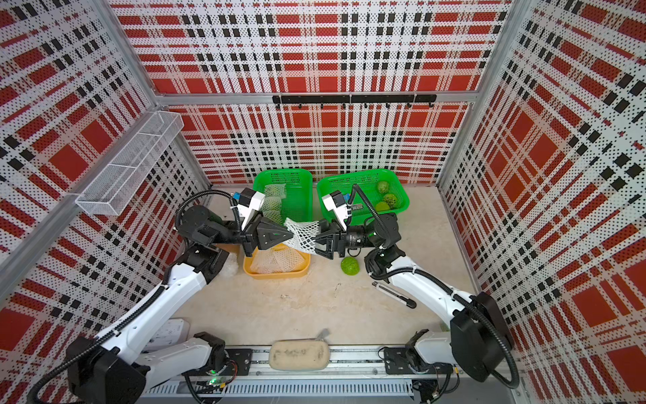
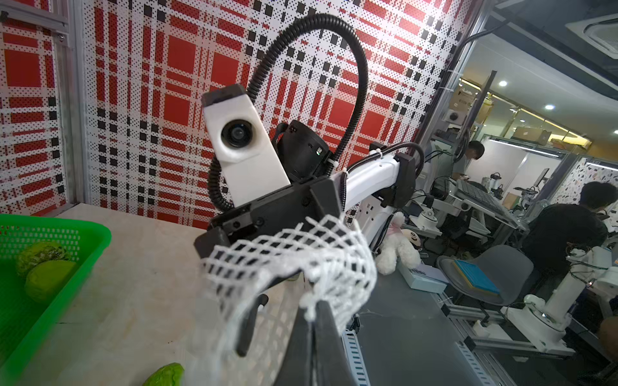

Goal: Sleeve custard apples in foam nets
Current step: Open the foam net.

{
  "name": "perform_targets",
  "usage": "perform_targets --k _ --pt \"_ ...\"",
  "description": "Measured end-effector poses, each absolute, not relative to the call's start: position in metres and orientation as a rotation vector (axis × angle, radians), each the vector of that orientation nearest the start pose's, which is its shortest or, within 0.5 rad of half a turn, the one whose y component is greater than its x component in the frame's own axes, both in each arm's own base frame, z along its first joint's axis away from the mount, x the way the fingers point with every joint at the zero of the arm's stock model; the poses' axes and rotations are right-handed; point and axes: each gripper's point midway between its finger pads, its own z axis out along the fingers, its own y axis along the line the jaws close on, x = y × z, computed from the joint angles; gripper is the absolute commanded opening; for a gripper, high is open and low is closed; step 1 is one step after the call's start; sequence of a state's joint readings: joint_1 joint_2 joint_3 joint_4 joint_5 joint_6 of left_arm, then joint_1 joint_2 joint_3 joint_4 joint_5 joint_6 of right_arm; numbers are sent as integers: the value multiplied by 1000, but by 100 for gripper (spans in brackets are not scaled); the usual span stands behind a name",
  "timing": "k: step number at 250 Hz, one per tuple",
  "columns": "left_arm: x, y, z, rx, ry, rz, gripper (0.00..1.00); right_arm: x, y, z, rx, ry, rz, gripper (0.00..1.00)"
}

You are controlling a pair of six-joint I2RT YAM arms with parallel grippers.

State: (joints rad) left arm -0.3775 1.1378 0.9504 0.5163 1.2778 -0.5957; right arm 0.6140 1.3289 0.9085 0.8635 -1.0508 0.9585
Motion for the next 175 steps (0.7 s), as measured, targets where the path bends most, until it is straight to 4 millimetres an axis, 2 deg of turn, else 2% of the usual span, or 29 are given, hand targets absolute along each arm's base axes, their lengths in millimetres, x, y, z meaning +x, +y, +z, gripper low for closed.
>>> perform_targets --k 43,78,95,117,151,175 --pt "201 -254 404 1071 1309 -1534 0 209 323 374 -832 1505 1763 100" --pt "204 -254 399 1061 1327 -1540 0 216 306 364 -747 1616 1581 100" --pt "207 -255 396 1057 1337 -1545 0 221 290 360 -691 1664 1486 100" --pt "213 -257 390 1047 1357 -1554 0 236 258 350 -579 1722 1362 100" --pt "221 -263 381 1030 1391 -1573 0 257 210 311 -389 1870 1201 100" --pt "229 -270 371 1013 1424 -1587 0 261 188 284 -311 1978 1099 100"
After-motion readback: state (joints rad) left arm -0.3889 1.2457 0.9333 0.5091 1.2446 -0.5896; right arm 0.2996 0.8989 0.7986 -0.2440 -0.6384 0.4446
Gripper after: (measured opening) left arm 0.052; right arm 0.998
